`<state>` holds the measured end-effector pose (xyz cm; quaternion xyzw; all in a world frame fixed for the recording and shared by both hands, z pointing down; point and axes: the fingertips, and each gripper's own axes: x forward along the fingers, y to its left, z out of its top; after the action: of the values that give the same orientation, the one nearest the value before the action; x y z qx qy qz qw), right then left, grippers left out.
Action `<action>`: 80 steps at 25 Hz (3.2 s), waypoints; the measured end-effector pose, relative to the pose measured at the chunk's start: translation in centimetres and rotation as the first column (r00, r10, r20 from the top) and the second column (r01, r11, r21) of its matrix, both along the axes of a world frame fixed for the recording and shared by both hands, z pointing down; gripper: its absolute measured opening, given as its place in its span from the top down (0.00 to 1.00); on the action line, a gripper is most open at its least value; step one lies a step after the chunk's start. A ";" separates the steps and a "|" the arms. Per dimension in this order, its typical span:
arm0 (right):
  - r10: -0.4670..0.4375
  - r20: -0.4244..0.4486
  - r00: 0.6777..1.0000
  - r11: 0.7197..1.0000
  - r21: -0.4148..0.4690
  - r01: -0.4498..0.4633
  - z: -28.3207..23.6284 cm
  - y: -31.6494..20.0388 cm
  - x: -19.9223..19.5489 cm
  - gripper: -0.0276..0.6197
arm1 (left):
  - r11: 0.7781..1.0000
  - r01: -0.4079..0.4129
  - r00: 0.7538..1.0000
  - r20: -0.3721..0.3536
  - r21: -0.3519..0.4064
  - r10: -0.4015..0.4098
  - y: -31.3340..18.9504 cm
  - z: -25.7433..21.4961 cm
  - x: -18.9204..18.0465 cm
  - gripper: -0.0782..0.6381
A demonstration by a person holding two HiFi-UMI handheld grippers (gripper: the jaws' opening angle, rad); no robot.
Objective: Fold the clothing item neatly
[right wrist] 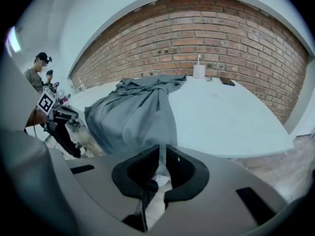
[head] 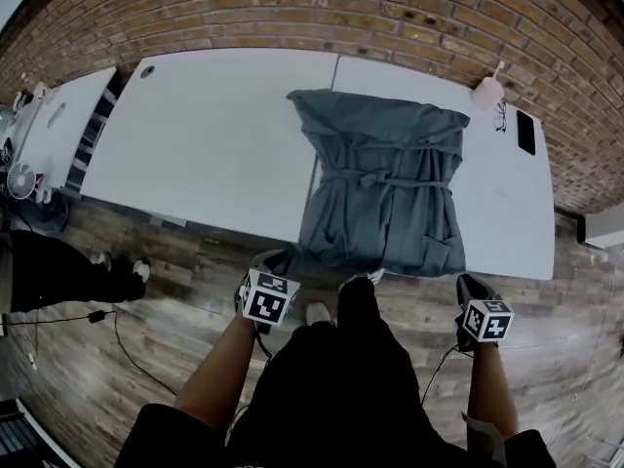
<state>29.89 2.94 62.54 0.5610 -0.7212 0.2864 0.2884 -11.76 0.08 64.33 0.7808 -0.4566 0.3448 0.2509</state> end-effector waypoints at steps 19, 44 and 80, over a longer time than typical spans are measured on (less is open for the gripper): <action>-0.079 0.042 0.996 0.982 -0.167 0.085 7.2 -0.7 -1.3 0.91 | 0.959 -0.087 0.996 -0.030 -0.270 0.082 0.4 7.6 3.9 0.88; -0.262 0.144 0.954 0.933 0.292 0.212 -15.4 -7.4 -2.4 0.92 | 0.996 -0.034 0.905 -0.420 0.087 0.067 -4.8 -13.5 1.2 0.88; -0.192 -0.035 0.981 0.979 -0.079 0.189 -2.1 -6.2 2.9 0.67 | 0.986 0.146 0.964 -0.211 -0.076 -0.159 -5.5 -4.7 -4.6 0.59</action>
<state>32.77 -3.31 60.40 0.4842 -0.7539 0.2724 0.3507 -16.33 -5.44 59.65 0.7685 -0.4747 0.2508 0.3481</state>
